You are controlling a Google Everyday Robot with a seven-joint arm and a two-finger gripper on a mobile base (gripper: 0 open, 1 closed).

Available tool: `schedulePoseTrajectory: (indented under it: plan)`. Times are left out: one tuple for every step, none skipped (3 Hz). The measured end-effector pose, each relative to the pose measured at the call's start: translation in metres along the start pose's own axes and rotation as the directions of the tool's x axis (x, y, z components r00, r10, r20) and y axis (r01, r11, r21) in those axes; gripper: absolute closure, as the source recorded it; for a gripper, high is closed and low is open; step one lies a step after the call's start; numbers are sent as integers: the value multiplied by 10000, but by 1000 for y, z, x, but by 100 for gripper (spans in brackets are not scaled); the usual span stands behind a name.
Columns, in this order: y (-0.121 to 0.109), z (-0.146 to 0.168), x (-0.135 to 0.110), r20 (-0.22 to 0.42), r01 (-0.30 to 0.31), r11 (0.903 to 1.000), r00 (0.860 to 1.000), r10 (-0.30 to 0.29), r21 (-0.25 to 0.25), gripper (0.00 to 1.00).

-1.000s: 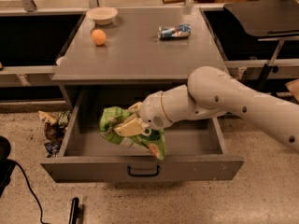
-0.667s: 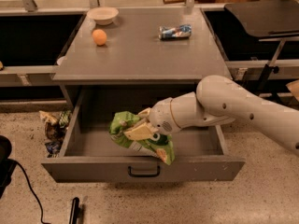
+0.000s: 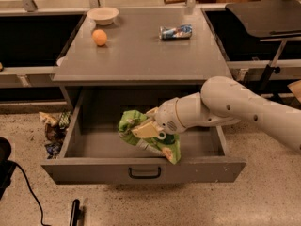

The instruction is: Place green rice chip bag into top drawer

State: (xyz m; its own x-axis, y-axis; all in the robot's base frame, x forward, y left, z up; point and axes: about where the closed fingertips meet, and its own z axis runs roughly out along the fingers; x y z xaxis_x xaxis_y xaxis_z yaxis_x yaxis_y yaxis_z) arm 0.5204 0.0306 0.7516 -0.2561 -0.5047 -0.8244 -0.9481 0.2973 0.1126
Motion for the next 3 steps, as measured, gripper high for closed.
schedulePoseTrajectory:
  plan:
    - [-34,-9,19,-332,-450,9955,9983,480,840,100]
    - [-67,-21,41,-440,-941,9831,9938,1021,1573,100]
    - [-96,-27,60,-317,-1405,9699,9882,1496,1989,81]
